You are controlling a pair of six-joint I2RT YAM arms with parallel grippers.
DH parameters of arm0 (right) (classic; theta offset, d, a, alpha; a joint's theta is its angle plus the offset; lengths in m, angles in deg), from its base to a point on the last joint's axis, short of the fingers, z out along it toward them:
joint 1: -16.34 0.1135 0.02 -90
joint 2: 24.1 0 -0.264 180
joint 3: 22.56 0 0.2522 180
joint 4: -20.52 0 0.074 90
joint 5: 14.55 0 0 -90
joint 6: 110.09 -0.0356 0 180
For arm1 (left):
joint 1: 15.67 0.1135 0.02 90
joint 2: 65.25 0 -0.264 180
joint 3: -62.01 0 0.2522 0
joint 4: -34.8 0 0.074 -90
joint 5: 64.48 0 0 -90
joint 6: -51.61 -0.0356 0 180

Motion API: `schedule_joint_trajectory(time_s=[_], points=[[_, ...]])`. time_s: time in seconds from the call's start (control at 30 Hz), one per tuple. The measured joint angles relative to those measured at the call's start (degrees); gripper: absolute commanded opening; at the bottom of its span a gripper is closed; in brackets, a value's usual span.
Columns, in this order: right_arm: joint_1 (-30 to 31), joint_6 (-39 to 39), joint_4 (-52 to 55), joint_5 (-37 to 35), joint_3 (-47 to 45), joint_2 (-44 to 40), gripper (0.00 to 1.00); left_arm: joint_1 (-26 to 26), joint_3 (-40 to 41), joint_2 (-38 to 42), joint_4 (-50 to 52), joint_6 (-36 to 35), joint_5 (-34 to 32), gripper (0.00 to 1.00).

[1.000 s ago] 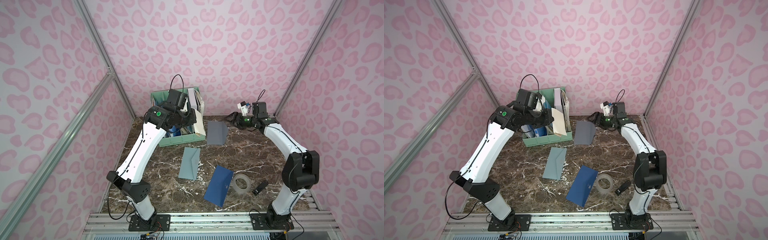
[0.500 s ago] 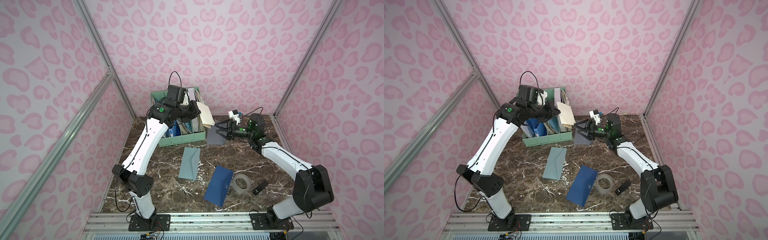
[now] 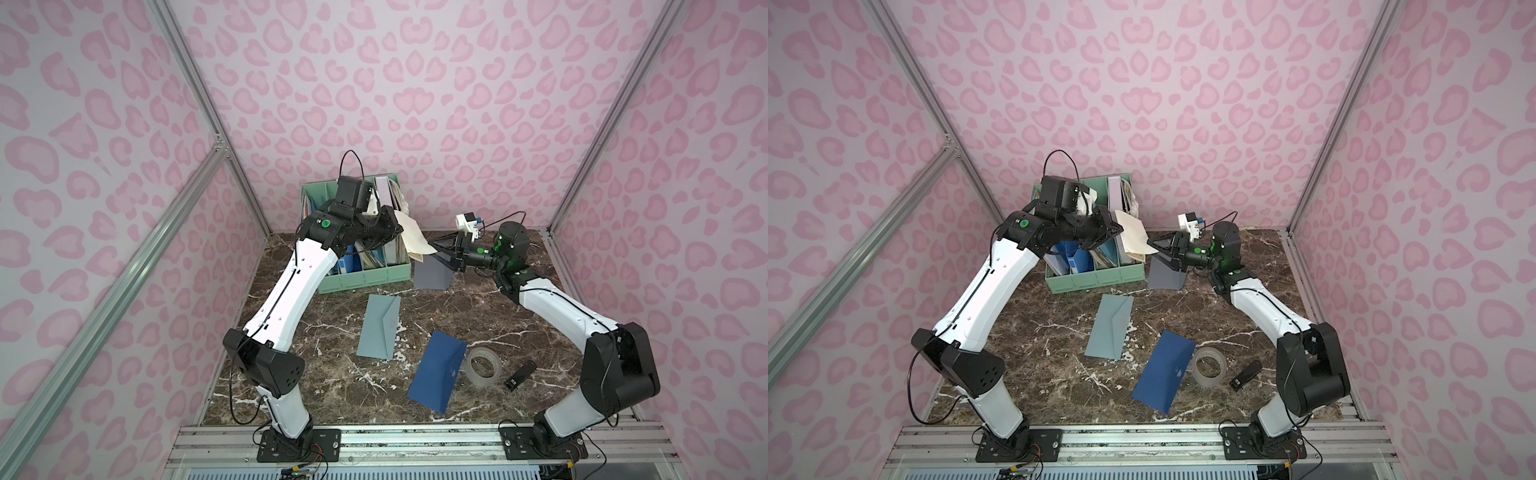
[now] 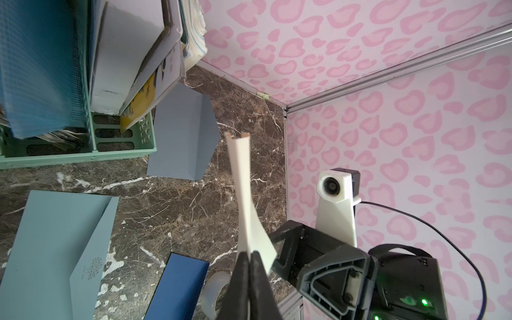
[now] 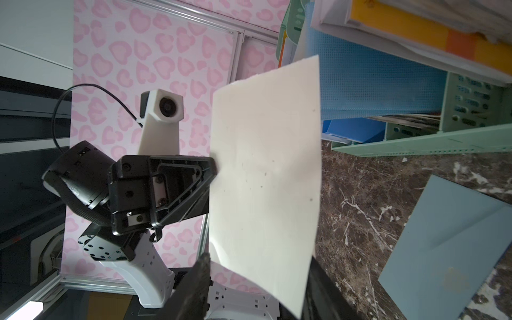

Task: Take the letter paper out of the envelope
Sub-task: Unfold the letter paper.

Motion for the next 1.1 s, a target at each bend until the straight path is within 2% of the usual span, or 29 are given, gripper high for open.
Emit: schedule_joint_trajectory(time_s=[0.13, 0.5, 0.57, 0.7, 0.73, 0.83, 0.9, 1.0, 1.1], points=[[0.0, -0.87, -1.03, -0.04, -0.15, 0.04, 0.41, -0.22, 0.72, 0.0, -1.03, 0.83, 0.2, 0.0], [0.35, -2.89, -2.86, -0.92, -0.22, 0.5, 0.33, -1.11, 4.24, 0.61, -4.87, 2.58, 1.49, 0.0], [0.39, -3.04, -2.86, -1.51, 0.24, 0.66, 0.26, -1.44, 5.05, 0.63, -5.6, 2.91, 1.68, 0.0], [0.37, -1.55, -0.39, -2.34, 1.53, 0.48, 0.0, -2.27, 5.95, 0.63, -6.62, 3.76, 1.66, 0.0], [0.37, -0.2, 1.79, -2.75, 2.29, 0.26, 0.0, -2.38, 6.08, 0.63, -6.88, 4.0, 1.6, 0.0], [0.37, 5.53, 9.97, -4.85, 6.03, -0.46, 0.0, -2.43, 6.14, 0.63, -7.02, 4.09, 1.42, 0.39], [0.39, 12.22, 18.53, -6.95, 10.86, -0.87, 0.0, -2.32, 5.79, 0.68, -6.43, 4.24, 1.33, 0.57], [0.66, 23.52, 30.12, -12.2, 17.16, -1.9, 0.0, -1.7, 4.92, 1.07, -5.18, 4.63, 1.09, 0.73], [1.64, 34.86, 39.5, -17.68, 20.04, -3.32, 0.0, -0.31, 4.04, 2.05, -2.97, 5.51, 0.74, 0.83]])
